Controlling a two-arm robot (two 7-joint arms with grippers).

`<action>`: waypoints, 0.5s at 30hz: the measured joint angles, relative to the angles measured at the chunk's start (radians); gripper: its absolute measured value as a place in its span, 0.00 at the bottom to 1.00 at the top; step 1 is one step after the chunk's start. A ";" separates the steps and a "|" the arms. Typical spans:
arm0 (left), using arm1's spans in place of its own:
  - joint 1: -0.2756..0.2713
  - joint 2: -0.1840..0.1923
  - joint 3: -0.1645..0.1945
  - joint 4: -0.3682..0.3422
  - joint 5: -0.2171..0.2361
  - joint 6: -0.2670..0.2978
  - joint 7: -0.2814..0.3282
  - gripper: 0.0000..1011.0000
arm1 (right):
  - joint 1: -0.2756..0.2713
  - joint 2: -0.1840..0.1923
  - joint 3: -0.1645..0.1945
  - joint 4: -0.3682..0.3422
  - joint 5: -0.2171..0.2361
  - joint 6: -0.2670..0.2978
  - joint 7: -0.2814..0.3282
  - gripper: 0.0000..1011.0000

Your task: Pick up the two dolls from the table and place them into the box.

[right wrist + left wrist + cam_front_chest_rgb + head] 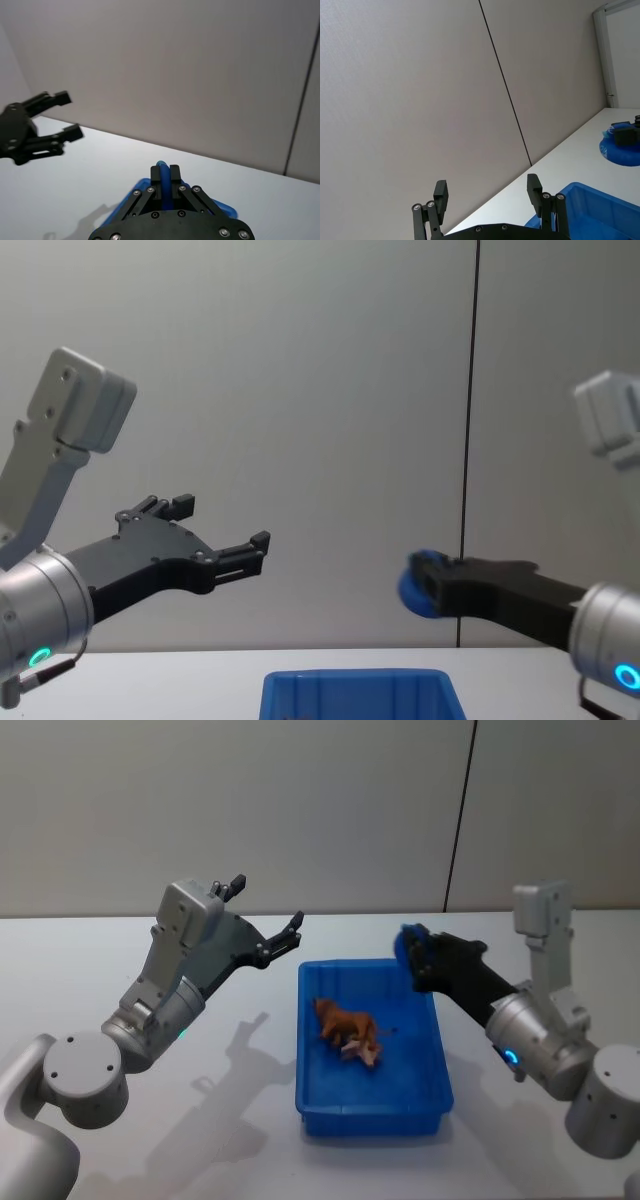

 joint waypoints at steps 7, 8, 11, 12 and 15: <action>0.000 0.000 0.000 0.000 0.000 0.000 0.000 0.99 | 0.017 -0.016 -0.019 0.009 -0.004 0.001 0.060 0.17; 0.000 0.000 0.000 0.000 0.000 0.000 0.000 0.99 | 0.018 -0.016 -0.021 0.011 -0.006 0.003 0.062 0.19; 0.000 0.000 0.000 0.000 0.000 0.000 0.000 0.99 | 0.021 -0.020 -0.028 0.020 -0.016 0.012 0.070 0.28; 0.000 0.000 0.000 0.000 0.000 0.000 0.000 0.99 | 0.022 -0.021 -0.029 0.022 -0.018 0.014 0.071 0.30; 0.000 0.000 0.000 0.000 0.000 0.000 0.000 0.99 | 0.024 -0.024 -0.034 0.031 -0.027 0.022 0.071 0.38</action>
